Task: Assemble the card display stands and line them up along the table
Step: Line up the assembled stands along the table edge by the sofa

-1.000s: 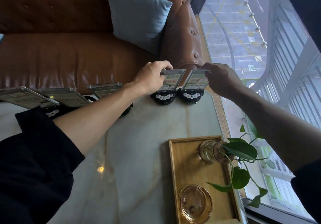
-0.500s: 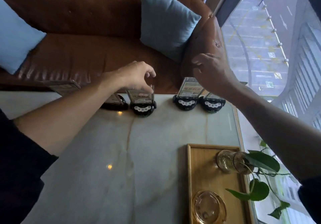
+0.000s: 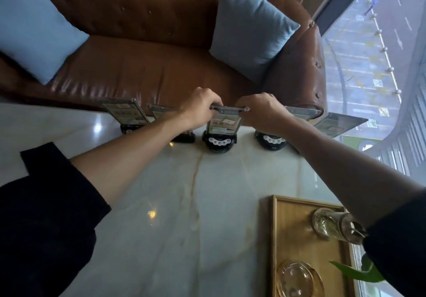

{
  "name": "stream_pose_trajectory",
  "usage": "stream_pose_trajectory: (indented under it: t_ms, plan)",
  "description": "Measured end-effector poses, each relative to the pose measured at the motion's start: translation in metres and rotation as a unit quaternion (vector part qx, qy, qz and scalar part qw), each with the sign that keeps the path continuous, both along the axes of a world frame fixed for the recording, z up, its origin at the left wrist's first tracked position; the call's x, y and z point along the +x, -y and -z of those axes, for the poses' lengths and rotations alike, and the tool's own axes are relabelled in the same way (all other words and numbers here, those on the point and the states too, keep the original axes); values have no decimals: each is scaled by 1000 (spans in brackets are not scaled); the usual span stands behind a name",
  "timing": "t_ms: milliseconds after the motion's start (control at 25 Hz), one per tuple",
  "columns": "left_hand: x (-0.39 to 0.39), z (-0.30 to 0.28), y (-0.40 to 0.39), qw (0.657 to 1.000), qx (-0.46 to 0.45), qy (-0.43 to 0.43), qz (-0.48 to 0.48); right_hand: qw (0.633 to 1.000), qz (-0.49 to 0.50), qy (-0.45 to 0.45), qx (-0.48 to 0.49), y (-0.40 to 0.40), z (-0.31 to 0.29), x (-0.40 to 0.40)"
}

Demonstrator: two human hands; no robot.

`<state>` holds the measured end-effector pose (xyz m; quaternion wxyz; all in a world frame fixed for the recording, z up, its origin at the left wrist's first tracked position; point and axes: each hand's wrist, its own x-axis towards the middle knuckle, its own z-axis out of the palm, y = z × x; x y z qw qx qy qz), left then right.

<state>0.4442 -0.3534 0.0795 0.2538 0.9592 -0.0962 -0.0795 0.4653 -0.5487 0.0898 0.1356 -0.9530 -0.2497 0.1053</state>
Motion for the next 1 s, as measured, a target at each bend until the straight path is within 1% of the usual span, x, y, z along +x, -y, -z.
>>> stream_pose_trajectory:
  t_ms: [120,280,520,760,1000]
  plan:
    - [7,1,15,1000,7,12,17,1000,2,8,7,17,-3,7]
    - [15,3,32,999,16,16,33,1000,7,19,-8,37,0,10]
    - [21,7,49,999,-4,15,34,999,21,32,-18,54,3,14]
    - [28,5,49,999,10,2,39,999,21,27,-8,51,3,13]
    - [24,10,42,999,-14,-3,40,999,40,14,2,49,4,8]
